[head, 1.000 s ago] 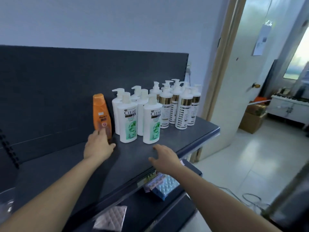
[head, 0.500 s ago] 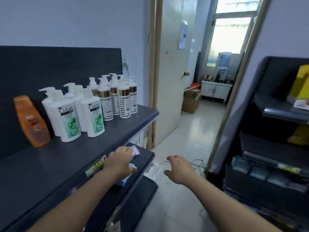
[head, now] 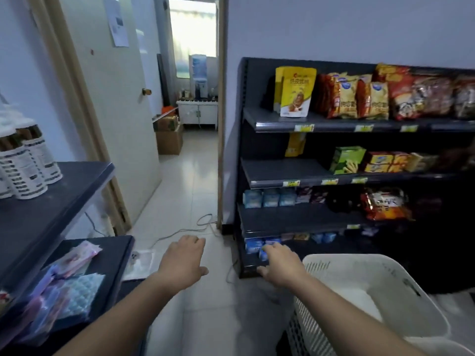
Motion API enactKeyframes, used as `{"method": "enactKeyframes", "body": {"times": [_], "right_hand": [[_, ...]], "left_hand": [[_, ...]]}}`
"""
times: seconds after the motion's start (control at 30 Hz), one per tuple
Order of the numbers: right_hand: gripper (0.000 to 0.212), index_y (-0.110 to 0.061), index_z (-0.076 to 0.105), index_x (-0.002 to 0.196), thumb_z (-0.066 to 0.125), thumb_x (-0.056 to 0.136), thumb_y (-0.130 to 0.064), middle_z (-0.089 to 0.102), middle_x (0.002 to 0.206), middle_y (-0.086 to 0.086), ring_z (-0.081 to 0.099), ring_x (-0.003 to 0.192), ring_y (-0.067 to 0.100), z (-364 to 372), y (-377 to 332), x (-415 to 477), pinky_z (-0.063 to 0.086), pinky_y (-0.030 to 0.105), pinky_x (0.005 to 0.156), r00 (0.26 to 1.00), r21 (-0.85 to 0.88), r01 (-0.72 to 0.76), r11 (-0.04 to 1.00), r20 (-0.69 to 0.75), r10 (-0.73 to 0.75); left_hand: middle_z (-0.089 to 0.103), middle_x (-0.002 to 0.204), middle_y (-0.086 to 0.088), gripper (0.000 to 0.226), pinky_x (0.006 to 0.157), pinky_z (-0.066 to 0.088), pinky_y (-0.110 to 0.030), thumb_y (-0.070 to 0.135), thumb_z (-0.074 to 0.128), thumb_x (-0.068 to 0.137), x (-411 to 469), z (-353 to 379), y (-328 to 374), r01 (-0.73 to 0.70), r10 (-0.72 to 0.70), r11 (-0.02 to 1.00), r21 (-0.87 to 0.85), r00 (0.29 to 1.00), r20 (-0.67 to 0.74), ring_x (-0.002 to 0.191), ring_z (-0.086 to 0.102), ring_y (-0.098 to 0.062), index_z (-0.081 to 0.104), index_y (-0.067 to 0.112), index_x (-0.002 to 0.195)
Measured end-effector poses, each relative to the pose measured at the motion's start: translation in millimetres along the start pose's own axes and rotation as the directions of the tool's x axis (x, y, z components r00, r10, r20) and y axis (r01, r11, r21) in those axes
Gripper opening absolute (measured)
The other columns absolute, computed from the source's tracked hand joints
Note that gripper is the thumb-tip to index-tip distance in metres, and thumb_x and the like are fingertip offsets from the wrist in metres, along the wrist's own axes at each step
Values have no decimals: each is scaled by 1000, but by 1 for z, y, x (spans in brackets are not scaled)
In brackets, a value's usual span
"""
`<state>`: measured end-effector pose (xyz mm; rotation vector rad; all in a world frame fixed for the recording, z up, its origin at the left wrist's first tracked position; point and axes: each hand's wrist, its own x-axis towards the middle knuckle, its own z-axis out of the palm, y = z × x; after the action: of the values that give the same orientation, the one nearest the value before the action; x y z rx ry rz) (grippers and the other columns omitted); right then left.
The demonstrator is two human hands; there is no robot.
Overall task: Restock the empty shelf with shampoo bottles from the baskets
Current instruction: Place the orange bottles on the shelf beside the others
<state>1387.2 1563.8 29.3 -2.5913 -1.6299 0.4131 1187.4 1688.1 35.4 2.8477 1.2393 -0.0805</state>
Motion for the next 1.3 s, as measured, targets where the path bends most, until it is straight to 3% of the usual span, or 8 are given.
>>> {"method": "enactKeyframes", "body": {"times": [0.17, 0.4, 0.6, 0.73, 0.87, 1.03, 1.3], "right_hand": [[54, -16, 50, 134, 59, 89, -43, 55, 132, 9, 51, 125, 29, 15, 60, -53, 44, 37, 102, 978, 63, -208, 976, -20, 210], [56, -16, 44, 140, 55, 92, -42, 51, 136, 11, 46, 129, 30, 41, 140, -128, 43, 38, 103, 896, 90, -443, 892, 66, 439], [51, -17, 50, 133, 57, 89, -41, 55, 130, 11, 52, 123, 30, 64, 199, -190, 47, 36, 98, 788, 168, -615, 770, 129, 602], [47, -18, 53, 128, 58, 89, -42, 58, 128, 8, 54, 120, 28, 75, 240, -222, 46, 33, 94, 753, 178, -658, 732, 170, 636], [40, -17, 55, 123, 54, 90, -39, 62, 124, 8, 58, 113, 26, 89, 284, -243, 40, 31, 79, 746, 171, -665, 727, 207, 633], [54, -18, 48, 136, 60, 89, -40, 62, 128, 10, 58, 117, 28, 112, 325, -257, 46, 34, 93, 735, 217, -674, 706, 286, 614], [48, -16, 58, 127, 54, 90, -46, 64, 126, 11, 60, 116, 29, 166, 359, -260, 50, 35, 93, 698, 313, -709, 631, 437, 567]], "left_hand": [[48, 132, -4, 48, 99, 40, -36, 39, 59, 89, 8, 14, 65, -204, 204, 979, -3, 979, 13, 125, 42, -24, 44, 15, 129], [48, 135, -3, 64, 104, 40, -38, 44, 61, 86, 15, 42, 158, -419, 419, 908, 5, 908, 28, 129, 42, -23, 41, 16, 139], [52, 130, -3, 50, 97, 43, -39, 31, 59, 85, 13, 61, 243, -570, 570, 821, -15, 819, 67, 124, 46, -24, 47, 17, 131], [53, 125, -5, 44, 97, 43, -39, 34, 61, 85, 10, 71, 301, -637, 634, 771, -7, 765, 111, 121, 46, -24, 49, 15, 123], [52, 126, -5, 41, 97, 41, -37, 33, 59, 88, 6, 89, 356, -669, 663, 743, -2, 736, 135, 121, 45, -24, 49, 15, 124], [53, 125, -5, 39, 97, 41, -36, 27, 55, 88, 1, 125, 411, -678, 662, 735, 3, 718, 217, 119, 46, -24, 50, 17, 125], [60, 110, 5, 36, 90, 49, -36, 45, 55, 80, -6, 187, 432, -639, 600, 769, -9, 717, 356, 109, 58, -19, 56, 28, 112]]}}
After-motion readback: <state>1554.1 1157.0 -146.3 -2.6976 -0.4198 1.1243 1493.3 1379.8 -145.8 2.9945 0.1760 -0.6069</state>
